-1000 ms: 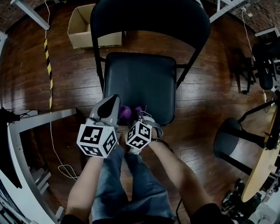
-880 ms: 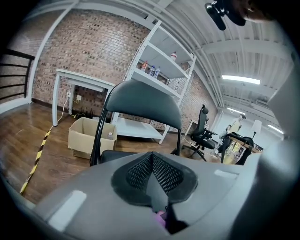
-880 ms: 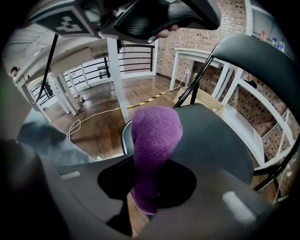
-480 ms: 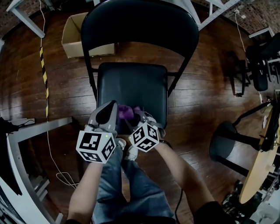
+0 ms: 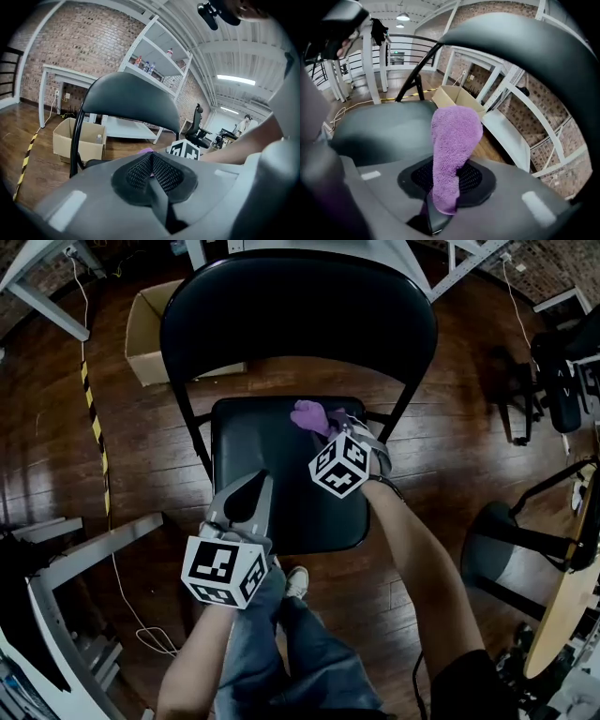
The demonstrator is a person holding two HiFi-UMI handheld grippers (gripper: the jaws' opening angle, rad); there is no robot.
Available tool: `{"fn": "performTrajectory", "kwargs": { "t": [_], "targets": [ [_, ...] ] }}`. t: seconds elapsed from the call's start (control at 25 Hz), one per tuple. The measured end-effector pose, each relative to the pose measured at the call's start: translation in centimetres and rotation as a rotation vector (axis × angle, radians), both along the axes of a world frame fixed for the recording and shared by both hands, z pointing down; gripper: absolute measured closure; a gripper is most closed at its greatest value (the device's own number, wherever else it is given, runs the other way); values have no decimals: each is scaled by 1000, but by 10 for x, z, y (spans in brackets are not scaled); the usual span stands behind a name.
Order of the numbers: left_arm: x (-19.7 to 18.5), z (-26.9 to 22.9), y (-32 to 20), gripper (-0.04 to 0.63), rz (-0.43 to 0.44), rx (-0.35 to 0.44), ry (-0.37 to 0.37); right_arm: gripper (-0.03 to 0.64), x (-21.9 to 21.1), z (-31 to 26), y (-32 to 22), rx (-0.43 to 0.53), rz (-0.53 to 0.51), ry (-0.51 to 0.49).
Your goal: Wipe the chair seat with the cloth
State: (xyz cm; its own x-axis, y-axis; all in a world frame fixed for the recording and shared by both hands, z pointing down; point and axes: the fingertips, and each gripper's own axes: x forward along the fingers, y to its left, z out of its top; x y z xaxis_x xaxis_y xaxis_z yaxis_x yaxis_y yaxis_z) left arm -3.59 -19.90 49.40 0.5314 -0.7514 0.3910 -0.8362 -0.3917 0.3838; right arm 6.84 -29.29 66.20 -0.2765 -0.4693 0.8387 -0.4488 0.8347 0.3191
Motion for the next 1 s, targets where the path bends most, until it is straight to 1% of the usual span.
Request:
{"fn": "performTrajectory", "kwargs": {
  "t": [0.16, 0.24, 0.32, 0.4, 0.48, 0.56, 0.72, 0.88, 1.0],
  "targets": [
    [0, 2, -18, 591, 46, 7, -13, 534, 11, 28, -35, 6, 10, 92],
    [-3, 9, -23, 591, 80, 10, -39, 534, 13, 35, -52, 15, 26, 125],
    [-9, 19, -27, 591, 85, -5, -58, 534, 13, 42, -57, 10, 20, 143],
    [-14, 23, -31, 591, 76, -15, -60, 534, 13, 45, -56, 7, 5, 153],
    [-12, 24, -31, 591, 85, -15, -65, 534, 13, 44, -52, 12, -2, 149],
    [-6, 24, -26, 591, 98, -17, -64, 534, 12, 42, -43, 11, -1, 141],
    [5, 20, -17, 591, 97, -17, -50, 534, 8, 38, -8, 0, -17, 108],
    [13, 18, -2, 591, 88, -17, -42, 534, 1, 39, 53, -26, -72, 81],
    [16, 15, 9, 591, 69, -24, -18, 534, -7, 39, 99, -58, -73, 37]
  ]
}}
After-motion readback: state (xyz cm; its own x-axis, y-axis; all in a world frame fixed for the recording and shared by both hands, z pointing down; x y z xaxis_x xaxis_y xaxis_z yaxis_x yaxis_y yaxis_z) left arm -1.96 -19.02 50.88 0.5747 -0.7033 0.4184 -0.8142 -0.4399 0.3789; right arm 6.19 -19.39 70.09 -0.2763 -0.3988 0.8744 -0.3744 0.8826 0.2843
